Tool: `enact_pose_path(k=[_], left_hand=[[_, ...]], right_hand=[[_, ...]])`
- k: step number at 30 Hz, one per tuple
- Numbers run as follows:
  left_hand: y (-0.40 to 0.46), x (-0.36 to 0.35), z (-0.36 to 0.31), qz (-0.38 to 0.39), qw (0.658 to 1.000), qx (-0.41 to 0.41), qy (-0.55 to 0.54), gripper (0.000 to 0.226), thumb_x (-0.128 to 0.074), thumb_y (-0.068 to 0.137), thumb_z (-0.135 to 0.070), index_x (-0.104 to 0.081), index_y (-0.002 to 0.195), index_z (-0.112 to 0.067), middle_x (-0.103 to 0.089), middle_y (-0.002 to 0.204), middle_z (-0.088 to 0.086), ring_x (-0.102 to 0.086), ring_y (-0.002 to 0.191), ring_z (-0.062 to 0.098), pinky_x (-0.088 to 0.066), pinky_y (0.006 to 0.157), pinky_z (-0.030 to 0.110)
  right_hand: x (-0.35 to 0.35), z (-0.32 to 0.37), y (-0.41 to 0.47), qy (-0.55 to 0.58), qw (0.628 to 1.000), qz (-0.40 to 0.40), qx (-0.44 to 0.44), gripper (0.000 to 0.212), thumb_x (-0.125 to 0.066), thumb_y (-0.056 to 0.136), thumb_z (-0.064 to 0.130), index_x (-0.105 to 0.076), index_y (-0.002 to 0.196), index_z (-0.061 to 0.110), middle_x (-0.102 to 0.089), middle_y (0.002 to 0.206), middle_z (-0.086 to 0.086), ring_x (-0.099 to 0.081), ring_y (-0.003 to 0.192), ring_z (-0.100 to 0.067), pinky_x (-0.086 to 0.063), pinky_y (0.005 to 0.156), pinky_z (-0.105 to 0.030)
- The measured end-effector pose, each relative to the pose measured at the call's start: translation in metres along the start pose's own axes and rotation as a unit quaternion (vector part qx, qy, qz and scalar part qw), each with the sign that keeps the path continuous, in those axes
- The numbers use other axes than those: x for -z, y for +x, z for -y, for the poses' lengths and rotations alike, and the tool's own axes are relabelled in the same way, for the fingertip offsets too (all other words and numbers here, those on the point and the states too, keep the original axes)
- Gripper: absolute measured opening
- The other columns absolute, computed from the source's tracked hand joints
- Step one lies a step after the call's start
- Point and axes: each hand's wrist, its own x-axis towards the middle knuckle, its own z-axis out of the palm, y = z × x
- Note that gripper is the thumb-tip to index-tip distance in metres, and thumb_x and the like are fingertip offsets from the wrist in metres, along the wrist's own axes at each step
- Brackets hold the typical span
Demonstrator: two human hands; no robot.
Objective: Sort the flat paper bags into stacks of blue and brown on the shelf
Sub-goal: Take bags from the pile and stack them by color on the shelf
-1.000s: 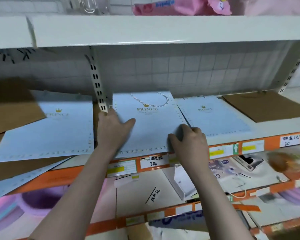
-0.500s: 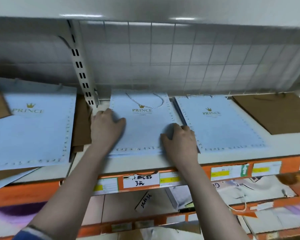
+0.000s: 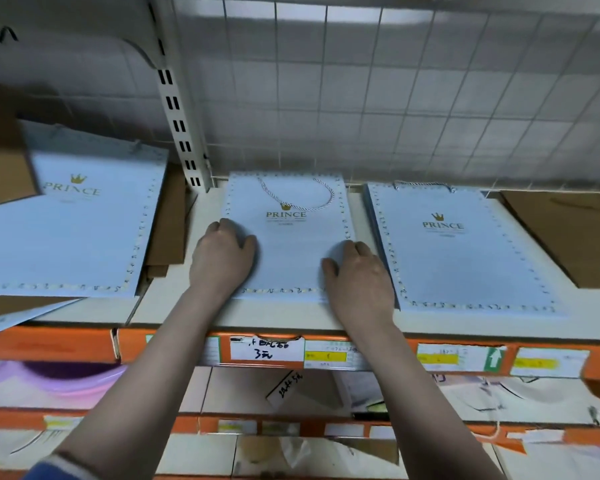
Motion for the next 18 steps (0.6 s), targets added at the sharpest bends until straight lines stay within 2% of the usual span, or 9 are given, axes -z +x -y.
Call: enact_pose_path(k=[10,15,16,18], left_hand=[[-0.004,0.007,-0.009,0.038,0.999,0.026,0.007,0.036,-0.046,0.094,-0.026,-0.048,0.114,0.004,-0.050,0.117,0.022,-0.049,0.107,0.040,-0.039,0.084,0.039],[-0.023,0.019,-0.020,-0.055,0.996,0.003,0.070,0.044,-0.051,0.092,-0.028,-0.050,0.124,0.002,-0.043,0.135,0.021,-0.037,0.124,0.037,-0.036,0.097,0.043],[-0.029,0.022,-0.022,-0.079,0.993,-0.008,0.083,0.045,-0.052,0.091,-0.027,-0.049,0.127,0.001,-0.042,0.137,0.021,-0.036,0.126,0.037,-0.035,0.098,0.043],[-0.043,0.030,-0.023,-0.117,0.988,-0.020,0.099,0.049,-0.055,0.089,-0.024,-0.048,0.130,0.001,-0.043,0.137,0.024,-0.035,0.126,0.038,-0.034,0.099,0.044]], right_hand=[[0.004,-0.006,0.000,-0.033,0.999,0.022,0.023,0.039,-0.030,0.100,0.027,-0.043,0.130,0.005,-0.051,0.124,-0.009,-0.052,0.111,-0.027,-0.038,0.089,-0.032],[0.011,-0.010,-0.010,-0.019,0.999,0.008,0.044,0.047,-0.038,0.099,0.035,-0.043,0.133,0.002,-0.052,0.121,-0.014,-0.049,0.113,-0.030,-0.039,0.092,-0.036],[0.013,-0.010,-0.013,-0.016,0.999,-0.012,0.048,0.048,-0.041,0.097,0.034,-0.048,0.128,-0.002,-0.055,0.115,-0.017,-0.053,0.107,-0.033,-0.043,0.089,-0.038],[0.015,-0.009,-0.018,-0.021,0.998,-0.041,0.048,0.050,-0.040,0.090,0.035,-0.061,0.110,-0.006,-0.063,0.094,-0.018,-0.062,0.087,-0.036,-0.051,0.072,-0.040]])
